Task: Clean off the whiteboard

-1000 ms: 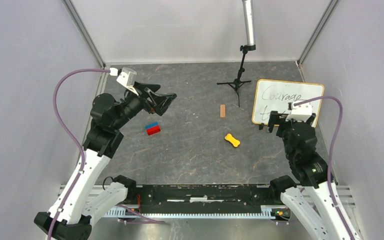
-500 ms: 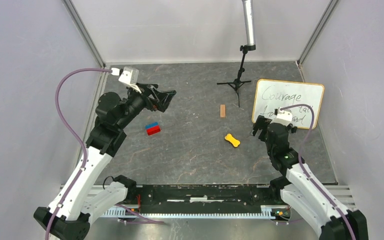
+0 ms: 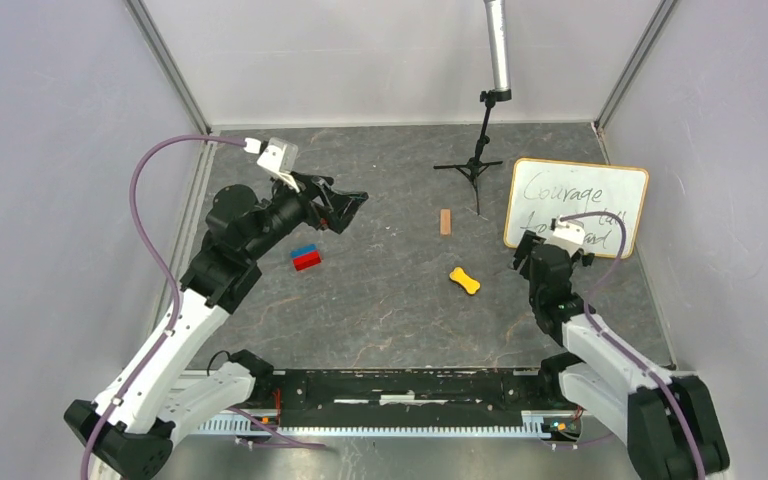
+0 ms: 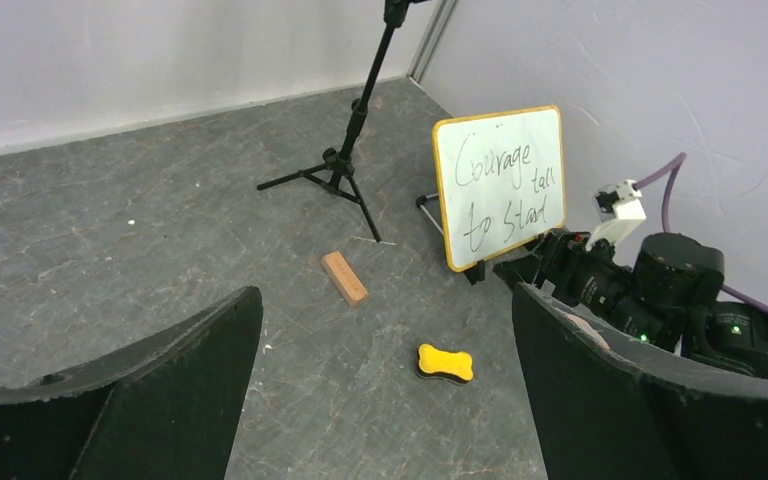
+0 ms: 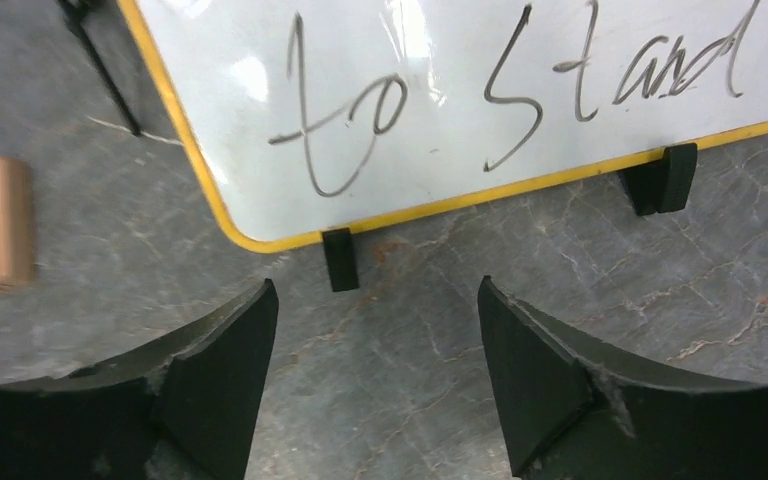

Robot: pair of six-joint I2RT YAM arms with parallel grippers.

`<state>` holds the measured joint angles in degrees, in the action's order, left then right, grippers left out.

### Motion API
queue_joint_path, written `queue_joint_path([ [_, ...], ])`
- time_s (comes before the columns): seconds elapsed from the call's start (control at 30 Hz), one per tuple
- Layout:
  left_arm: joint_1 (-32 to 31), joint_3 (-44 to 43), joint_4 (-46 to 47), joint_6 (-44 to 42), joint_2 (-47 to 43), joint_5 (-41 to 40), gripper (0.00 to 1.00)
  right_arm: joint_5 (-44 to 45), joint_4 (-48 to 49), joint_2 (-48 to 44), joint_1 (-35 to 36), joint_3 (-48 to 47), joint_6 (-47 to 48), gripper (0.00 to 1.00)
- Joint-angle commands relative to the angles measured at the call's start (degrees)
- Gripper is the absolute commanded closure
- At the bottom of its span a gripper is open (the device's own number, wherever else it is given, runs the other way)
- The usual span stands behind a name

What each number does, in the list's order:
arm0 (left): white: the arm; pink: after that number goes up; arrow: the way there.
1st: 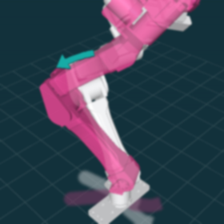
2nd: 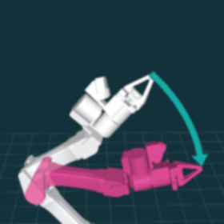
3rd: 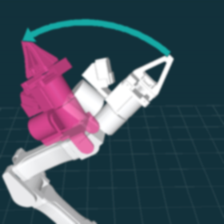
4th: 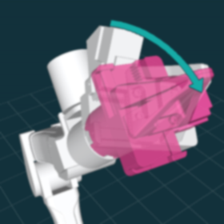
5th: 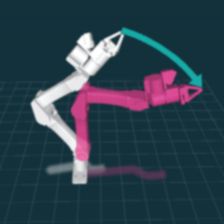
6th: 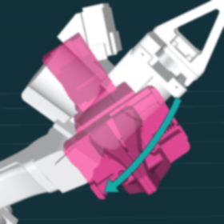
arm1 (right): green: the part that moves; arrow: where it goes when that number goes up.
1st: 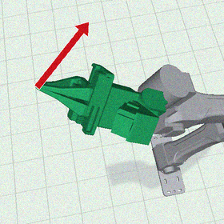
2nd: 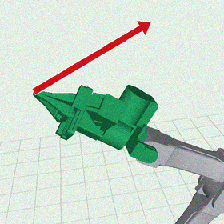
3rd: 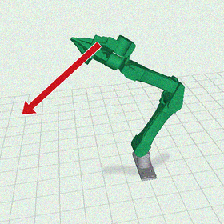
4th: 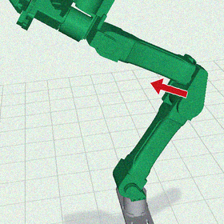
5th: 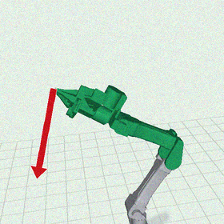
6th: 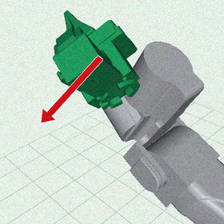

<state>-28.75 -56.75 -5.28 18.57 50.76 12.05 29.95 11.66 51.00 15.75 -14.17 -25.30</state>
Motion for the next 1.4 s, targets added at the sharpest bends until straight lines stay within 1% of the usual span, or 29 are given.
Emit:
queue_joint_path([
  [0.0, -0.2, -1.2, 0.0, -1.6, 2.3, 1.9, 0.0, -3.5, 0.1, 7.5, -1.5, -4.9, 6.7, 0.24],
  [0.1, -0.2, -1.2, -0.1, -1.5, 3.3, 2.4, 0.0, -8.0, 0.5, 12.4, -2.4, -6.5, 8.0, 0.29],
  [0.27, -0.2, -1.2, -0.9, -2.1, 3.9, 1.0, 0.0, -10.5, 1.4, 17.2, -2.7, -8.5, 10.1, 0.36],
  [0.5, -0.3, -1.1, -0.9, -2.2, 4.0, 0.4, 0.0, -10.2, 1.7, 22.1, -2.8, -11.6, 14.1, 0.45],
  [0.6, -0.3, -1.1, -1.0, -2.3, 4.3, 0.3, 0.0, -10.0, 2.2, 23.8, -2.8, -12.0, 14.5, 0.51],
  [1.13, -0.4, -1.7, -2.0, -2.0, 5.2, 0.8, 0.0, -13.7, 4.7, 28.7, -2.9, -13.6, 13.5, 0.72],
  [1.27, -0.4, -1.7, -2.1, -2.0, 5.3, 0.6, 0.0, -14.3, 5.5, 28.6, -3.0, -13.2, 13.3, 0.77],
  [1.37, -0.4, -1.7, -2.1, -2.0, 5.2, 0.4, 0.0, -16.4, 6.3, 29.0, -3.0, -13.2, 13.4, 0.84],
])
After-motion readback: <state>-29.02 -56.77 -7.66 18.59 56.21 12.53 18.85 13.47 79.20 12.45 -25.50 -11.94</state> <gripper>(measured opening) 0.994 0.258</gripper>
